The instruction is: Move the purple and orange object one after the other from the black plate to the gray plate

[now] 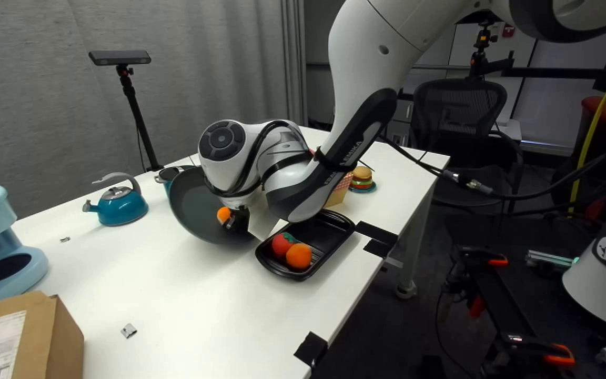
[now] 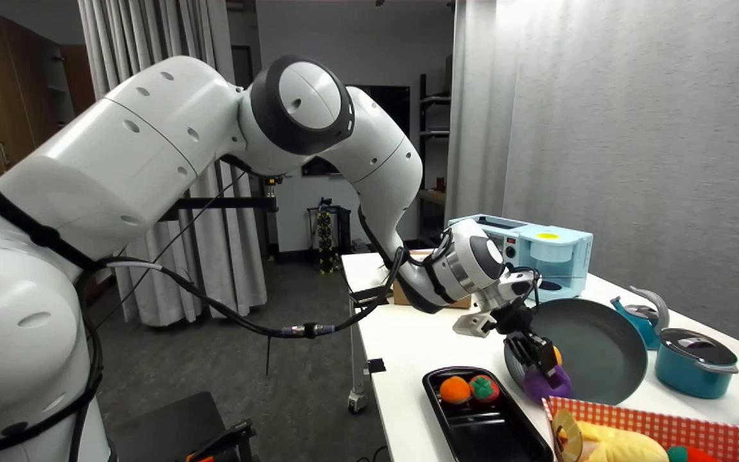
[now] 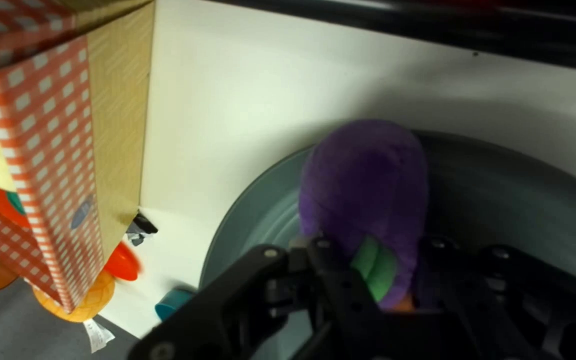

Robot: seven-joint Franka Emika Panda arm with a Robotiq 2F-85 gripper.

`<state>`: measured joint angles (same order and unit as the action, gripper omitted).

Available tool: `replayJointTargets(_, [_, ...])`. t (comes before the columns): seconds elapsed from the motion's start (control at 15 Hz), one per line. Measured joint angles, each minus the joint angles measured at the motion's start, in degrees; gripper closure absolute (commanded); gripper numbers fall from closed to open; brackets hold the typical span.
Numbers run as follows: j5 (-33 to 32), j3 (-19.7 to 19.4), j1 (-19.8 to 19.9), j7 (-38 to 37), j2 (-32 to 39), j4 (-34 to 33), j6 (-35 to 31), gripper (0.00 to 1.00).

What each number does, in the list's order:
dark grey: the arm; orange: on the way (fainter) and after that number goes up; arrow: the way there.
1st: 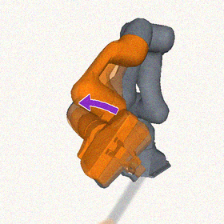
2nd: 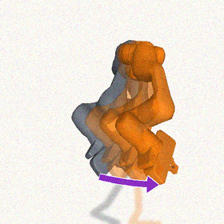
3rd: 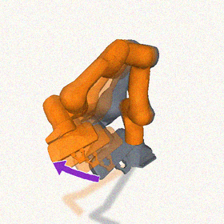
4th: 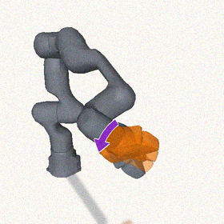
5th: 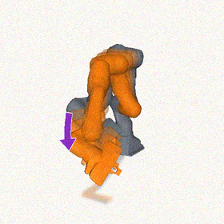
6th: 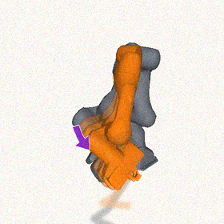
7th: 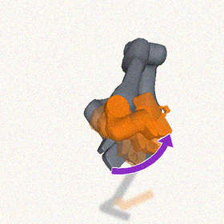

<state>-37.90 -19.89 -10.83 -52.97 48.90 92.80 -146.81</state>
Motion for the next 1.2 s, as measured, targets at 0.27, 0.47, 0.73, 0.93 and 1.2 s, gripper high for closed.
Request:
replayJointTargets(0.27, [0.0, 0.1, -0.5, 0.5, 0.0, -0.3, 0.0, 0.93])
replayJointTargets(0.47, [0.0, 0.2, -0.7, 0.6, 0.1, -0.4, 0.0, 0.93])
replayJointTargets(0.73, [0.1, 0.3, -0.7, 0.6, 0.1, -0.3, 0.0, 0.93])
replayJointTargets(0.93, [0.3, 0.3, -0.7, 0.6, 0.1, -0.3, 0.0, 0.38])
replayJointTargets(1.2, [0.7, 0.3, -0.7, 1.0, 0.0, -0.2, 0.0, 0.06])
